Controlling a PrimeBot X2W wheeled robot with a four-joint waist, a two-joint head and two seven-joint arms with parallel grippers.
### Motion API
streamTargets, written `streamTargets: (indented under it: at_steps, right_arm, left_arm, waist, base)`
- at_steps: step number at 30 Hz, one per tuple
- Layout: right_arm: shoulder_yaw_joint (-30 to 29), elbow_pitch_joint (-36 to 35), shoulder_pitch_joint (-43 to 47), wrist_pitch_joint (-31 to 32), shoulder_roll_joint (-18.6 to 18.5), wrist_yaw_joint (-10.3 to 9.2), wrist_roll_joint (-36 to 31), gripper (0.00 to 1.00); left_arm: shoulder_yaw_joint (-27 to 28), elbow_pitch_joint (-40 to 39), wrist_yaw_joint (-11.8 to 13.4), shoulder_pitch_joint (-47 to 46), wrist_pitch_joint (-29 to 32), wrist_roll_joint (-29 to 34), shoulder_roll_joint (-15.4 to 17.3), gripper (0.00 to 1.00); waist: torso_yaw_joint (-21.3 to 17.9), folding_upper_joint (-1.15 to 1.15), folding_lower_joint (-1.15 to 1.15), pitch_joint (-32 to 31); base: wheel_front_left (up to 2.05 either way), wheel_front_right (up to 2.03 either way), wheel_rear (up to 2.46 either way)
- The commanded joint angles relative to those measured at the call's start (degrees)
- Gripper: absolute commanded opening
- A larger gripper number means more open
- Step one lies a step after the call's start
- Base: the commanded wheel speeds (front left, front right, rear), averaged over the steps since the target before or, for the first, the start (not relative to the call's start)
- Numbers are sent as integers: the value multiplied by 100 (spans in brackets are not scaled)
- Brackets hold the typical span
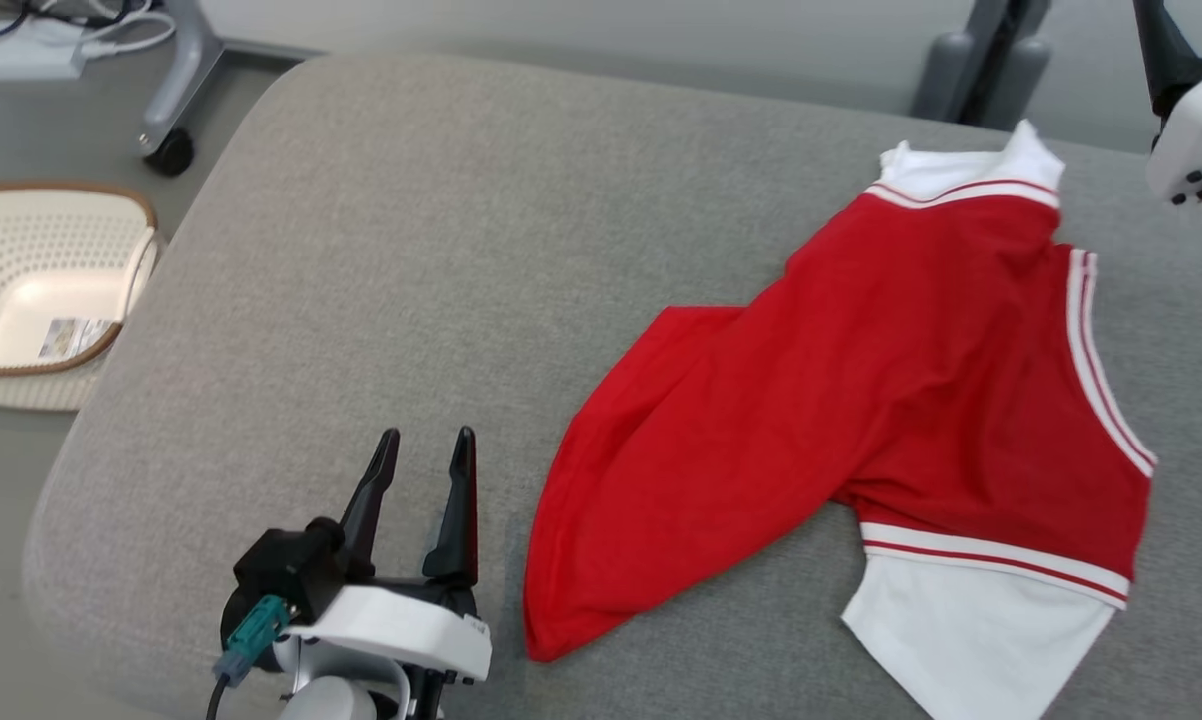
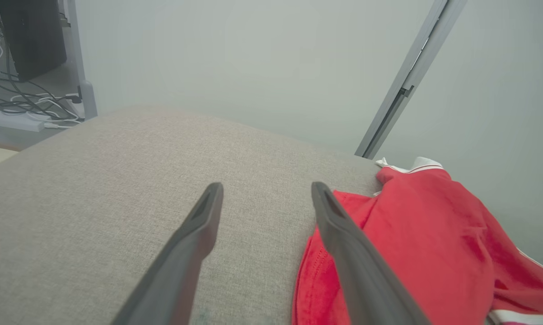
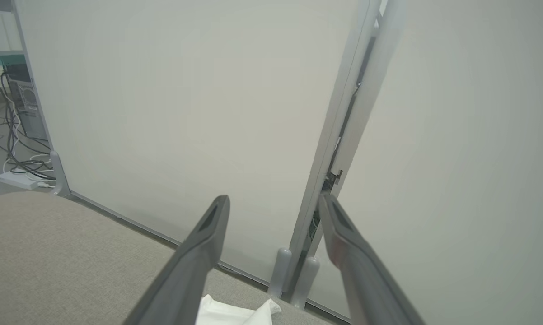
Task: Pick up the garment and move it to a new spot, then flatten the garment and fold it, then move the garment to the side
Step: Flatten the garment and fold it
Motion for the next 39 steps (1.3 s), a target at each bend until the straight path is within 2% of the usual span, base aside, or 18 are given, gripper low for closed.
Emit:
streamTargets:
  at_steps: [1, 7, 12, 18, 23, 27, 34, 39]
  right_arm:
    - [-78, -84, 244, -28, -58, 0, -30, 100]
    - [-1219, -1115, 1390, -29, -199, 0, -302, 100]
    - [-2140, -1931, 2524, -30, -102, 0, -614, 100]
    - [-3105, -2967, 3978, -30, 252, 0, -1156, 100]
    - [-3787, -3715, 5119, -31, 742, 0, -1419, 100]
    - [-4180, -4167, 5943, -31, 1086, 0, -1603, 100]
    - [-4422, -4419, 6830, -31, 1510, 0, -1797, 100]
    - [-4364, -4381, 7094, -31, 1607, 0, -1997, 100]
  left_arm:
    - [41, 25, -28, 67, -22, 39, 26, 100]
    - [185, 111, -82, 297, -22, 135, 24, 100]
    - [253, 185, -133, 453, -22, 216, 25, 100]
    - [279, 247, -167, 674, -22, 251, 26, 100]
    - [292, 254, -162, 846, -22, 219, 26, 100]
    - [255, 250, -168, 933, -22, 198, 26, 100]
    - [228, 235, -183, 1032, -22, 181, 25, 100]
    - [217, 248, -156, 1024, -22, 171, 25, 100]
  waist:
    - [-203, 0, 0, -203]
    - [-506, 0, 0, -521]
    - [-666, 0, 0, -726]
    - [-787, 0, 0, -1004]
    - [-848, 0, 0, -1160]
    - [-848, 0, 0, -1228]
    - [-837, 0, 0, -1268]
    - [-812, 0, 0, -1255]
  base:
    - [0, 0, 0]
    - [0, 0, 0]
    - [0, 0, 0]
    - [0, 0, 0]
    - [0, 0, 0]
    - [0, 0, 0]
    - [0, 0, 0]
    - [0, 0, 0]
